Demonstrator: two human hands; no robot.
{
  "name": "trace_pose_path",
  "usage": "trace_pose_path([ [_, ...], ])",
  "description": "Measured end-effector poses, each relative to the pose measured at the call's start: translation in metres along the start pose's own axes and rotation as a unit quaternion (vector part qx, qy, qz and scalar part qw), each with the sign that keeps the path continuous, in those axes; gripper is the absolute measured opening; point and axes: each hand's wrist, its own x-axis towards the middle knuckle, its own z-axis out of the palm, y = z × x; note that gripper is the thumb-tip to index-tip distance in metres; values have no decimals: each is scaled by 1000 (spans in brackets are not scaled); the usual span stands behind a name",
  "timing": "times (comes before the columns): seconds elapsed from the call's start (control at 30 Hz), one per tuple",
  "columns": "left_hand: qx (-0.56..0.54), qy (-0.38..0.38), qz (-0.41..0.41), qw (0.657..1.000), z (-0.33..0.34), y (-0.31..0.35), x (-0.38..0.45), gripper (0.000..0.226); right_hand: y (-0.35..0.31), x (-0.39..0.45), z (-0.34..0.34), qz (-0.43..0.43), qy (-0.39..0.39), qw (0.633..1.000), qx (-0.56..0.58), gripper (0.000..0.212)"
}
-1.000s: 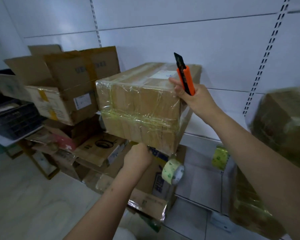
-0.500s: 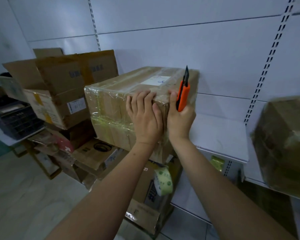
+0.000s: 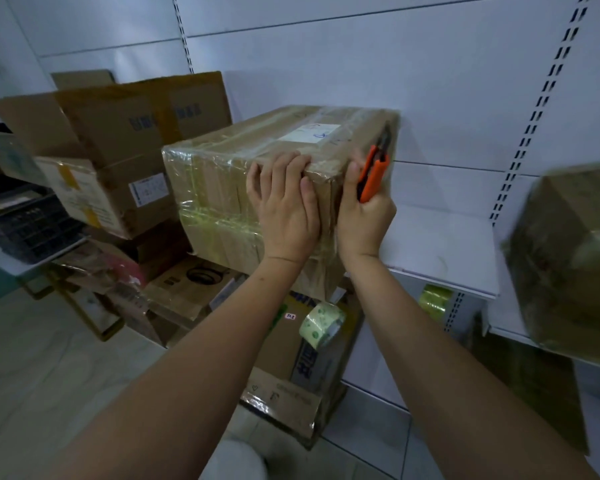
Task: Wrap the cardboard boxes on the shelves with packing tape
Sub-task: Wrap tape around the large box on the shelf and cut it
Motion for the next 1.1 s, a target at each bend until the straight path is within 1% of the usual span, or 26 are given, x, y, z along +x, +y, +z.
trace_pose_path([
  [0.03,-9,-23,11,1000,-4,-1,-4,45,4,-9,-7,21,1,1000,0,13],
  [0.07,-12,-55,26,998,-10,-5,-10,50,12,-19,-15,53,0,999,-3,18],
  [0.13,3,-113,42,993,-20,-15,-34,61,31,-41,-30,137,4,990,-19,25],
  [0.2,30,-155,1,987,-24,-24,-68,71,44,-58,-35,208,18,977,-32,33],
  [0.23,39,-175,-29,983,-22,-27,-85,74,47,-65,-34,223,18,974,-45,34],
  [0.3,51,-194,-56,978,-12,-31,-106,79,50,-69,-26,217,7,973,-74,29],
  [0.4,58,-184,-57,980,5,-35,-104,81,56,-63,-13,167,16,983,-80,9],
  [0.43,58,-178,-57,981,9,-36,-103,81,60,-61,-8,145,26,986,-84,8],
  [0.5,54,-178,-45,982,15,-39,-102,81,70,-58,-2,118,59,988,-82,14],
  [0.6,48,-217,-23,975,15,-49,-103,84,81,-58,6,134,89,983,-84,18],
  [0.7,73,-256,-11,964,6,-57,-101,91,81,-61,6,137,63,983,-106,17],
  [0.77,66,-271,-9,960,-6,-59,-100,97,77,-59,1,148,33,980,-127,17],
  [0.83,9,-260,-39,965,-25,-54,-105,96,74,-60,-9,140,8,981,-136,18],
  [0.87,-25,-237,-86,967,-34,-49,-112,92,73,-62,-18,125,8,982,-143,20],
  [0.9,-56,-208,-158,964,-41,-42,-122,86,71,-66,-29,109,8,982,-156,22],
  [0.93,-89,-185,-248,947,-45,-36,-135,79,69,-73,-43,96,1,981,-171,24],
  [0.97,-129,-180,-346,912,-46,-30,-145,74,65,-83,-60,85,-19,980,-181,26],
  [1.0,-181,-197,-437,859,-45,-25,-155,73,62,-94,-77,78,-51,978,-188,28],
  [1.03,-233,-229,-504,799,-40,-22,-164,75,59,-108,-96,74,-86,973,-199,30],
  [1.07,-272,-266,-536,753,-35,-19,-173,78,55,-122,-114,72,-119,966,-217,33],
  [1.1,-298,-297,-543,727,-30,-18,-181,81,51,-133,-131,70,-149,957,-240,36],
])
